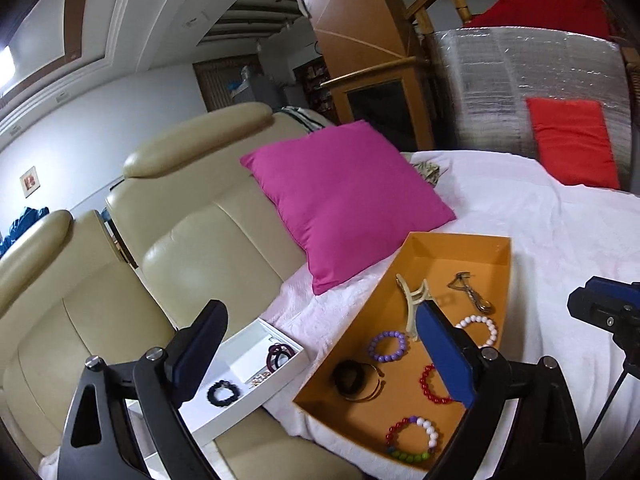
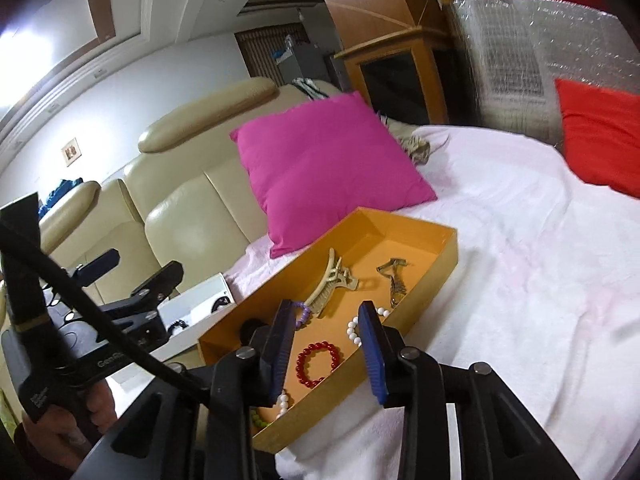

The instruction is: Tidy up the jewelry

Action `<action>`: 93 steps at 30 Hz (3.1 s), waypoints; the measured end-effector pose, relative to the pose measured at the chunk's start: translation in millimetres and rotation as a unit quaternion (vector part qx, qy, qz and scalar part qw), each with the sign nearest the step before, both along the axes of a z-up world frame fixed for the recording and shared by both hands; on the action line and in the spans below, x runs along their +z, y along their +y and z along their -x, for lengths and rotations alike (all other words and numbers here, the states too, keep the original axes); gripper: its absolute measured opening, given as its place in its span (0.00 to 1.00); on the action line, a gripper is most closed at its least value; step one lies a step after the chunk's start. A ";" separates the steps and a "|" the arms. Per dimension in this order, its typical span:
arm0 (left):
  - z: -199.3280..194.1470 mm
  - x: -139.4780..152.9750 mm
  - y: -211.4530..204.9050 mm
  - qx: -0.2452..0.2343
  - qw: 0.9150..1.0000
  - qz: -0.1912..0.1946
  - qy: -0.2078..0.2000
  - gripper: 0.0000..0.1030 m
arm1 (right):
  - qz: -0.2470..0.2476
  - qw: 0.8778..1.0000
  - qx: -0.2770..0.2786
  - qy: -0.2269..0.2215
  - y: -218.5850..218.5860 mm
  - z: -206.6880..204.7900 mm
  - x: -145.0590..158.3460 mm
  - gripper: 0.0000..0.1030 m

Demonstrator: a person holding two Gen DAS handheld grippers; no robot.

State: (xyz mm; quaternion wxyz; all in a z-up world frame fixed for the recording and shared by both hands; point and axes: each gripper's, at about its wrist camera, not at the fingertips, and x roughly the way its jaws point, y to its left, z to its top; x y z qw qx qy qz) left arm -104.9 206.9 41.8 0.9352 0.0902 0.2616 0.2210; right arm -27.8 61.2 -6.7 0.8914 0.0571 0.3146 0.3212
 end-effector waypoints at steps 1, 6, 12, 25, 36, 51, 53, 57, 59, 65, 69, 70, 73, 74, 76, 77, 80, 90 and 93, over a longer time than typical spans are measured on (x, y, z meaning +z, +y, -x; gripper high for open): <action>3.7 3.7 -0.5 -0.003 1.000 0.003 -0.002 0.92 | 0.000 1.000 -0.002 0.002 -1.9 6.0 4.3 0.35; 30.8 26.5 -6.7 -0.016 1.000 0.010 -0.018 0.92 | 0.010 1.000 0.002 0.002 -5.2 36.8 25.2 0.35; 55.2 43.7 -13.6 -0.028 0.999 0.016 -0.034 0.92 | 0.018 1.000 -0.001 -0.023 -8.6 73.0 53.9 0.52; 92.0 66.8 -8.1 -0.027 0.997 0.032 -0.065 0.92 | 0.014 0.999 -0.002 -0.045 -7.2 110.4 76.1 0.53; 99.4 69.1 4.3 -0.010 0.996 0.042 -0.074 0.93 | 0.016 0.999 0.001 -0.046 5.1 113.0 77.4 0.53; 103.4 65.9 12.5 -0.001 0.996 0.052 -0.075 0.93 | 0.021 0.999 0.005 -0.049 17.3 116.0 76.1 0.53; 103.2 65.8 14.3 0.000 0.996 0.053 -0.075 0.93 | 0.021 0.999 0.004 -0.048 18.1 116.3 75.6 0.53; 102.6 64.7 16.6 0.001 0.996 0.054 -0.074 0.93 | 0.025 0.999 0.003 -0.047 21.5 115.4 74.6 0.53; 102.1 64.7 18.5 0.002 0.996 0.056 -0.074 0.93 | 0.026 0.999 0.003 -0.047 23.5 114.6 74.3 0.53; 100.3 63.1 23.0 0.009 0.996 0.057 -0.074 0.93 | 0.029 0.999 0.003 -0.046 28.9 112.2 74.0 0.53; 97.8 61.2 25.9 0.010 0.996 0.059 -0.072 0.93 | 0.031 0.998 0.005 -0.045 32.5 108.2 72.5 0.53; 96.6 60.5 26.7 0.010 0.996 0.059 -0.071 0.93 | 0.032 0.998 0.005 -0.045 33.7 106.8 71.7 0.53; 92.8 58.1 29.1 0.015 0.996 0.056 -0.067 0.93 | 0.032 0.999 0.006 -0.041 36.8 100.8 69.2 0.53; 91.1 57.0 30.3 0.015 0.996 0.057 -0.065 0.93 | 0.031 0.999 0.007 -0.037 37.9 97.4 67.9 0.53; 87.5 54.5 33.9 0.019 0.996 0.059 -0.063 0.93 | 0.030 0.999 0.008 -0.031 40.4 91.2 65.2 0.53; 86.1 53.5 35.5 0.020 0.996 0.061 -0.062 0.93 | 0.031 0.999 0.009 -0.029 41.9 87.7 63.7 0.53; 80.6 49.8 40.5 0.025 0.996 0.064 -0.059 0.93 | 0.035 0.999 0.010 -0.023 46.7 79.5 59.6 0.53; 59.6 37.9 48.3 0.031 0.996 0.067 -0.047 0.93 | 0.039 0.999 0.015 0.000 60.6 52.8 39.3 0.53; 47.2 36.3 36.9 0.019 0.997 0.066 -0.041 0.93 | 0.034 0.999 0.004 0.003 54.4 46.0 34.1 0.53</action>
